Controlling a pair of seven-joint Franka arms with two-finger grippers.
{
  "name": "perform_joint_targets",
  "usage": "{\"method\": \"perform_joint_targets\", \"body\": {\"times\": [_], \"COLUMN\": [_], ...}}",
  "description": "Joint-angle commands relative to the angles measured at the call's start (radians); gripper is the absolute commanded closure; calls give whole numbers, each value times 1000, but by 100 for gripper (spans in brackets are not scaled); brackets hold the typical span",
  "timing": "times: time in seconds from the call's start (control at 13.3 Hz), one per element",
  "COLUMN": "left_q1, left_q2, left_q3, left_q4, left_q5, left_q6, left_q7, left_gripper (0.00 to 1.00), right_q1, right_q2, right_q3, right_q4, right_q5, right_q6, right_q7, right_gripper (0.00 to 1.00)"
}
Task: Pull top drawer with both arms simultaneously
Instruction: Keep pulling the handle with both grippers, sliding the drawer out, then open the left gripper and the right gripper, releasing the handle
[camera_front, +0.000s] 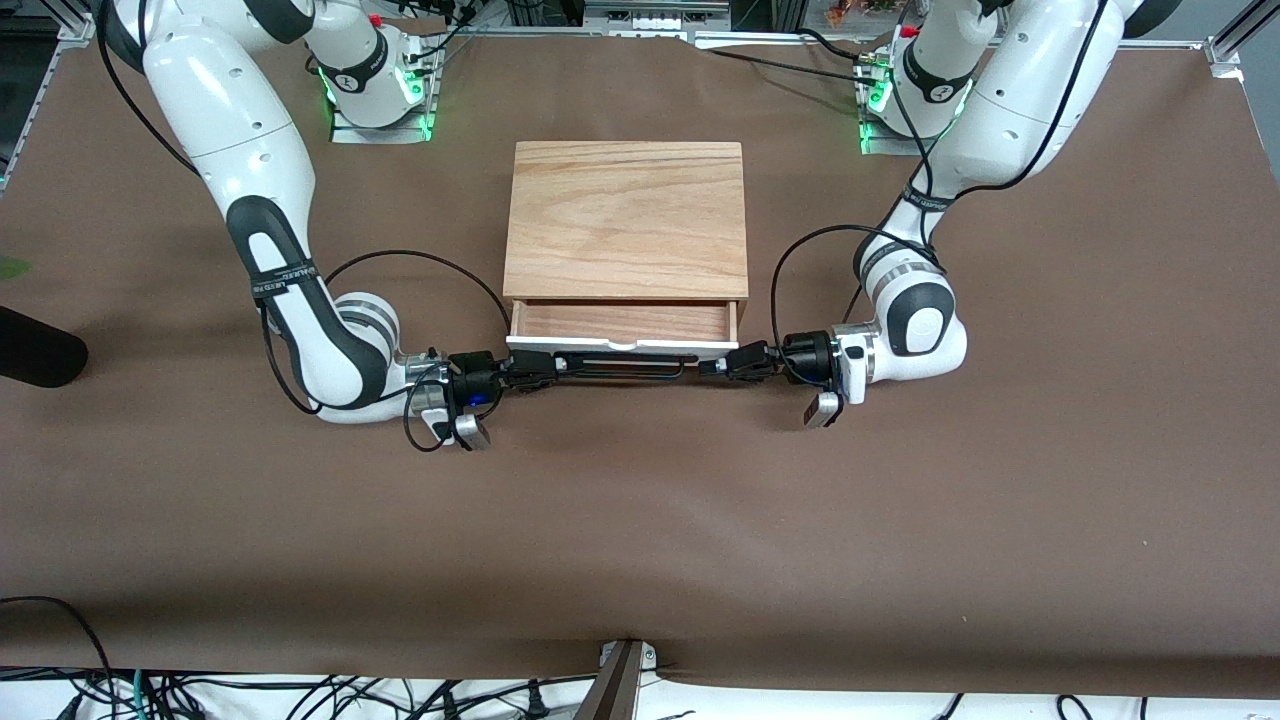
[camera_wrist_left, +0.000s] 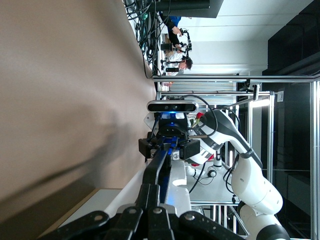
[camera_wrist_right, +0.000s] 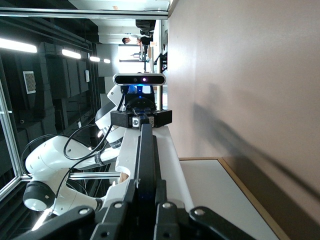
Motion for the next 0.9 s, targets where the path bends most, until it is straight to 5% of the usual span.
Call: {"method": "perform_joint_targets", "body": {"times": [0.0, 0.08, 0.23, 0.3, 0.83], "left_q1": [2, 2, 2, 4, 19], "left_q2": [-45, -48, -48, -51, -83], "left_q3": [41, 56, 59, 59, 78], "left_q4": [-5, 3, 5, -2, -18], "left_q5": [33, 40, 40, 40, 42], "left_q6": [-11, -13, -13, -13, -14], "left_q7": [-38, -57, -51, -40, -51], "left_gripper": [98, 96, 73, 1, 0], "right_q1": [-82, -79, -76, -74, -69], "right_q2": [-2, -2, -2, -2, 35], "right_q3": [-14, -14, -14, -13, -11], "right_q4": [92, 92, 92, 100, 163], "right_q5": [67, 69, 69, 69, 67], "right_q6": [-25, -24, -22, -22, -21], "right_q7": [92, 92, 101, 107, 133], "right_gripper": [98, 98, 98, 98, 98]}}
